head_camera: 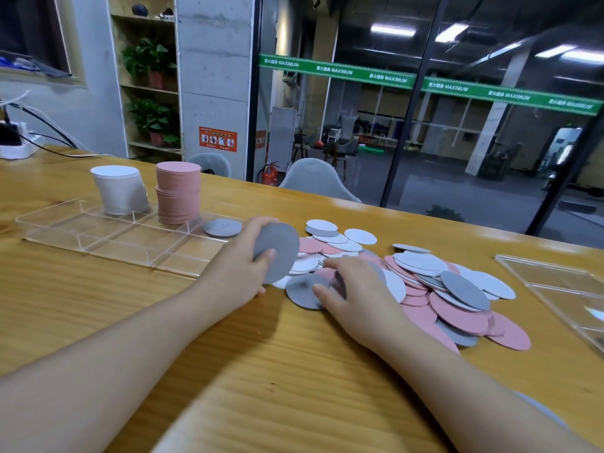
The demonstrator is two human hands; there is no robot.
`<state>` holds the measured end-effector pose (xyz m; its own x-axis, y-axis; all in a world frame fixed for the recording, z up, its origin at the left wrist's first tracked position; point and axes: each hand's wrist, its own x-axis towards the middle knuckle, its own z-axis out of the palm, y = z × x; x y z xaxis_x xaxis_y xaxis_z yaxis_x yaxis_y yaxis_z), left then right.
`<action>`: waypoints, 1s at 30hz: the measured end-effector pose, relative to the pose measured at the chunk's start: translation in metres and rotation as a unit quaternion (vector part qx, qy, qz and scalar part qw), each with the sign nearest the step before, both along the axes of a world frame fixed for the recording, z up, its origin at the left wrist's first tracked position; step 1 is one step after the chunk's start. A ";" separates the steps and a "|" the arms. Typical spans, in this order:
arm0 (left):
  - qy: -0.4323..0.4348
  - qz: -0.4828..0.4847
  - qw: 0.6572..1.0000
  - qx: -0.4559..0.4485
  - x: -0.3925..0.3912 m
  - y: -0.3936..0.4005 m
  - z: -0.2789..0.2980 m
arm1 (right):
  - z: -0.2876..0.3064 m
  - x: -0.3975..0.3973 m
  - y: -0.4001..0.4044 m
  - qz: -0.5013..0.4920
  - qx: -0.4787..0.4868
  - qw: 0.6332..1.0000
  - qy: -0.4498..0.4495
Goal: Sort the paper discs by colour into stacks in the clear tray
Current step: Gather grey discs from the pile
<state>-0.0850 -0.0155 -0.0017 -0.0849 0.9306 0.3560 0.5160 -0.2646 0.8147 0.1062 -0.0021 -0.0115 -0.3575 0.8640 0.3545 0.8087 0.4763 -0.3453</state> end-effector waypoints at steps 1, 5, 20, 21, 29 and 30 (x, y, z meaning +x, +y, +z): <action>-0.014 0.011 1.000 -0.007 -0.001 0.002 -0.002 | -0.001 -0.001 0.000 0.000 -0.011 1.000 -0.029; -0.032 0.024 0.999 -0.025 0.001 0.003 -0.006 | -0.004 -0.005 0.003 0.006 -0.015 0.994 -0.112; -0.029 -0.013 0.999 -0.025 0.004 0.000 -0.006 | 0.000 0.001 -0.001 0.067 0.074 0.994 -0.038; -0.024 -0.022 0.999 -0.022 0.004 -0.001 -0.006 | 0.000 0.001 -0.002 0.078 0.081 0.993 -0.033; 0.023 -0.139 0.990 0.020 0.009 -0.008 -0.004 | 0.003 -0.001 -0.004 0.089 0.079 0.993 -0.011; 0.053 -0.145 0.987 0.035 0.011 -0.011 -0.002 | 0.003 -0.001 -0.004 0.089 0.081 0.993 -0.005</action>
